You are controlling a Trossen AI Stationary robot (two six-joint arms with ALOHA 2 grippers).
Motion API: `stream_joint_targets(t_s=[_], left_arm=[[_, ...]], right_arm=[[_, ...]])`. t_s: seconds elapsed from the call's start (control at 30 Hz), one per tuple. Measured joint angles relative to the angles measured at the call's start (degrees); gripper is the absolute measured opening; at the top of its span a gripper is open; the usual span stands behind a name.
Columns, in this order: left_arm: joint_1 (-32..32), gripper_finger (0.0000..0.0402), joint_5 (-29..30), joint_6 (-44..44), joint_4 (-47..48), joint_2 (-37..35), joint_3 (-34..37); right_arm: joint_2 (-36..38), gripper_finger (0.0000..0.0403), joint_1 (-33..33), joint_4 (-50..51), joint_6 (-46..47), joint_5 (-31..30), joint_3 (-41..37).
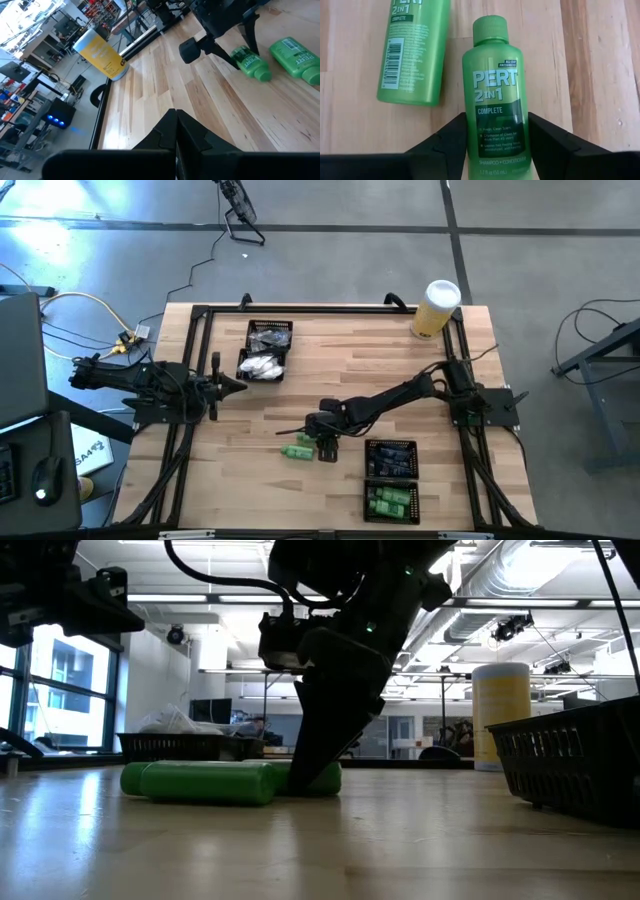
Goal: Pick & Place Travel size toiletries
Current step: Put the green shampoo into the bottom black basket
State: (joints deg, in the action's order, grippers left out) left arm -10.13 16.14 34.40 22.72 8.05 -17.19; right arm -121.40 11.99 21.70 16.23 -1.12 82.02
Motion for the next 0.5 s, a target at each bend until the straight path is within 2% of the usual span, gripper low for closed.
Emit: stream_joint_targets(t_s=[0.2,0.5], left_arm=[[0.00,0.0000,0.00,0.02,0.29,0.00,0.02],[0.00,0.0000,-0.02,0.02,0.38,0.02,0.04]], right_arm=[[0.37,0.0186,0.02,1.13,0.00,0.91,-0.02],[4.69,0.0168,0.09,6.31,1.89,3.77,-0.09]])
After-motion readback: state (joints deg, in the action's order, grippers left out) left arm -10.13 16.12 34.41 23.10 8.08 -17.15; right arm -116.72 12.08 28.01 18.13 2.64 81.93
